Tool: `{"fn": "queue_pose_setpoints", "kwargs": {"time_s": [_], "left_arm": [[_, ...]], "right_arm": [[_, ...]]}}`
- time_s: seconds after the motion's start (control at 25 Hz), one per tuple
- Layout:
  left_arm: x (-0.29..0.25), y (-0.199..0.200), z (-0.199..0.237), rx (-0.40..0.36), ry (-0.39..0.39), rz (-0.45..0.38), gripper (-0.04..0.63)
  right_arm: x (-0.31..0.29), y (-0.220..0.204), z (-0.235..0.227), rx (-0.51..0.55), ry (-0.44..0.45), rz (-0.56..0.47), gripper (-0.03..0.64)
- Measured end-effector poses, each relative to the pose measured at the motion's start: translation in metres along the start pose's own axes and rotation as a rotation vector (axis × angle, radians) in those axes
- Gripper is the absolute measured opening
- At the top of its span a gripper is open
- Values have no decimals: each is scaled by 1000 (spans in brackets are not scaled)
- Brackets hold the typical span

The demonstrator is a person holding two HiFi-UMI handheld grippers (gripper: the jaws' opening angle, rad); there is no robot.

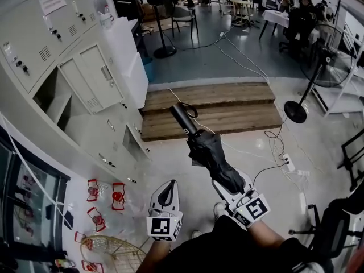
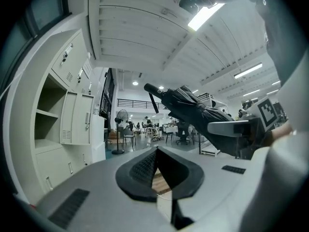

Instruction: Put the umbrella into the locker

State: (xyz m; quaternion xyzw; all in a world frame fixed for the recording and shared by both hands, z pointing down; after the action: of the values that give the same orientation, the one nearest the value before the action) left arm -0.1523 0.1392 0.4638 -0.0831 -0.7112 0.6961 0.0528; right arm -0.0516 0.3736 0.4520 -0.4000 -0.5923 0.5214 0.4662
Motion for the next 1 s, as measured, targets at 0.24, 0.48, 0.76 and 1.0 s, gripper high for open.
{"fn": "queue_pose_setpoints", "kwargs": {"time_s": [0.24,0.48,0.76,1.0], "left_arm": [[-44,-2,19,10,37,14,-3],[-97,7,27,-5,88,6,-3],[-147,13,25,-5,165,28,-3],[-178,12,30,-4,249,49,-3]], "right_arm": [[-44,-3,-37,0,44,4,214],[-84,-4,-90,-8,113,3,213],[-120,-9,-144,-19,206,11,215],[-149,-13,-181,-9,286,25,215]]}}
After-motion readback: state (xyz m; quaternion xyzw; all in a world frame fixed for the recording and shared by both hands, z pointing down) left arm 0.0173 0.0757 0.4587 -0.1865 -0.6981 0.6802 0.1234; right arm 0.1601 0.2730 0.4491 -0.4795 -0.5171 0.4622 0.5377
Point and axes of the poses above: the fingertips, and each gripper's own axes: x backward along the fingers, z to its left, y out of its top, the point moved 10 cm from there along x, backward along the fingers, and after that the axes turned 15 degrees about y, right-handed, at the moved point
